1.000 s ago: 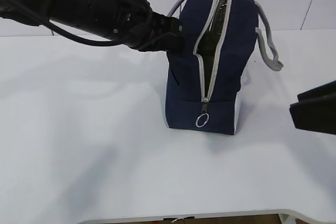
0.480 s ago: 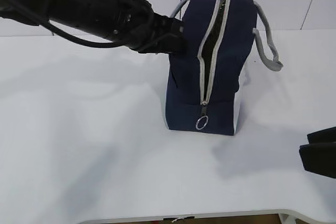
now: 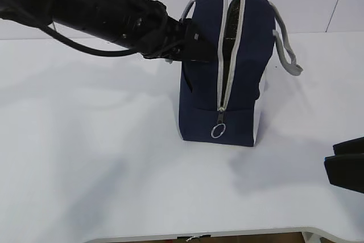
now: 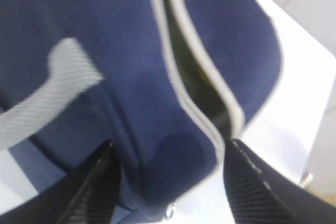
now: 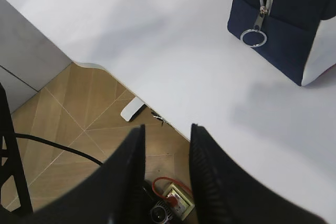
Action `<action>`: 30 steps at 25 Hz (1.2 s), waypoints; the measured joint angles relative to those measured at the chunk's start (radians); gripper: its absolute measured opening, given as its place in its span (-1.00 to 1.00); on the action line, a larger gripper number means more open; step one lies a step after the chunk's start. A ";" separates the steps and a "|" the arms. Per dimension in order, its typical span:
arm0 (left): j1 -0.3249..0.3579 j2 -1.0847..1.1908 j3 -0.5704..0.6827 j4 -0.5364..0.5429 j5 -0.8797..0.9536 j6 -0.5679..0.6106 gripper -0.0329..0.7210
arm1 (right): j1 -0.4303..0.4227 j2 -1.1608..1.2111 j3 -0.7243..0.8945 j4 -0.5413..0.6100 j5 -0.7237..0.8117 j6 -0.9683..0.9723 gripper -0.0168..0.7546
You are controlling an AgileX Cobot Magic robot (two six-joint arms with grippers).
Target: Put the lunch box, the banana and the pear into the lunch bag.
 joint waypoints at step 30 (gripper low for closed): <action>0.056 -0.116 0.266 -0.519 0.022 0.824 0.29 | 0.000 0.000 0.000 0.000 -0.047 0.001 -0.28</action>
